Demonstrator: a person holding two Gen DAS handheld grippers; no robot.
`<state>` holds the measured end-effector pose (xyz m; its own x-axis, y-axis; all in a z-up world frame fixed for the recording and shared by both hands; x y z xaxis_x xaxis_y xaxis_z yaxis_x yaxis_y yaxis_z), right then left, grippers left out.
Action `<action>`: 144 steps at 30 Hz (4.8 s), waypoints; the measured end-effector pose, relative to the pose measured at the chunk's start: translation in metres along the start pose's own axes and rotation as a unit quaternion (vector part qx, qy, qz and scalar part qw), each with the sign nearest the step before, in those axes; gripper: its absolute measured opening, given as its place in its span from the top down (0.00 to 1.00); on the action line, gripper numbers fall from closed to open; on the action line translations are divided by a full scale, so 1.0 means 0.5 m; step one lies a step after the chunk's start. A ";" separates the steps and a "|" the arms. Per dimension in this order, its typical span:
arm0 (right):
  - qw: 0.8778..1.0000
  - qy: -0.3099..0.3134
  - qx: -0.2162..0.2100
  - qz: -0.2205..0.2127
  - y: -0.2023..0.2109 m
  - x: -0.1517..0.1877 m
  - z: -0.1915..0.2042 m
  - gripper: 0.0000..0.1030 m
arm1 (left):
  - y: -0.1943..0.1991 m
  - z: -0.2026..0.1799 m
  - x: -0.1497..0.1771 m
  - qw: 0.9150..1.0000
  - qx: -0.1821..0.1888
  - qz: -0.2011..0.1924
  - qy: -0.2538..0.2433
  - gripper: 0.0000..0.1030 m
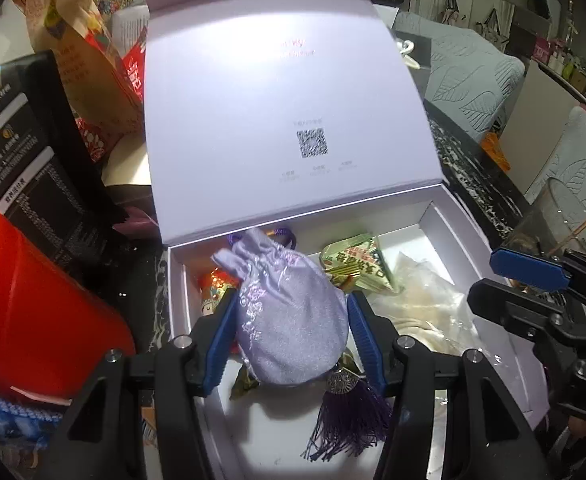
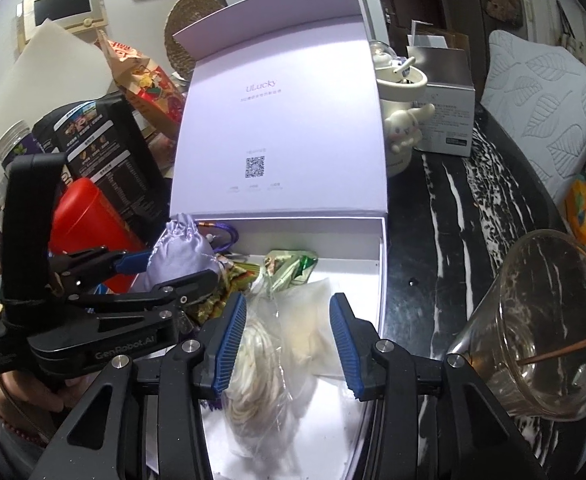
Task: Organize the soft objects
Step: 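Lower the pouch with the left tool and cord bag with the right tool into the box, then open both tools and withdraw them from the box toward the table, then reach toward the red packet with the left tool while the right tool reaches the brown chocolate wrapper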
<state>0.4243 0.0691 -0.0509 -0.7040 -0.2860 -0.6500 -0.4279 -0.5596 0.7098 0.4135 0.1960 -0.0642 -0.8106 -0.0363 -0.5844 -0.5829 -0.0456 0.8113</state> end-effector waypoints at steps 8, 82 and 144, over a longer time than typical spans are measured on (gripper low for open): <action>1.000 0.005 -0.006 -0.012 0.034 -0.006 0.009 0.55 | 0.071 0.013 0.006 0.999 -0.006 -0.033 0.020 0.22; 0.968 -0.015 0.120 -0.222 0.654 0.341 0.100 0.14 | 0.554 -0.303 0.253 0.961 0.167 -0.201 -0.089 0.01; 0.983 -0.086 0.161 0.023 0.316 0.376 -0.365 0.37 | 0.116 -0.479 0.225 0.990 0.121 0.024 -0.074 0.01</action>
<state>0.3277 -0.2150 -0.1107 -0.8010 -0.1541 -0.5784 -0.5301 -0.2664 0.8050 0.3020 -0.0499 -0.0866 -0.8263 0.1144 -0.5515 -0.5261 0.1928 0.8283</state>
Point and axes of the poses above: each gripper's, at about its wrist camera, not at the fingertips, and y roughly against the way its jaws point, z to its left, x to its underside, the point moved 6 cm from there along -y, roughly the way its jaws point, and after that the axes turned 1 degree about -y, right-handed, at the moved point
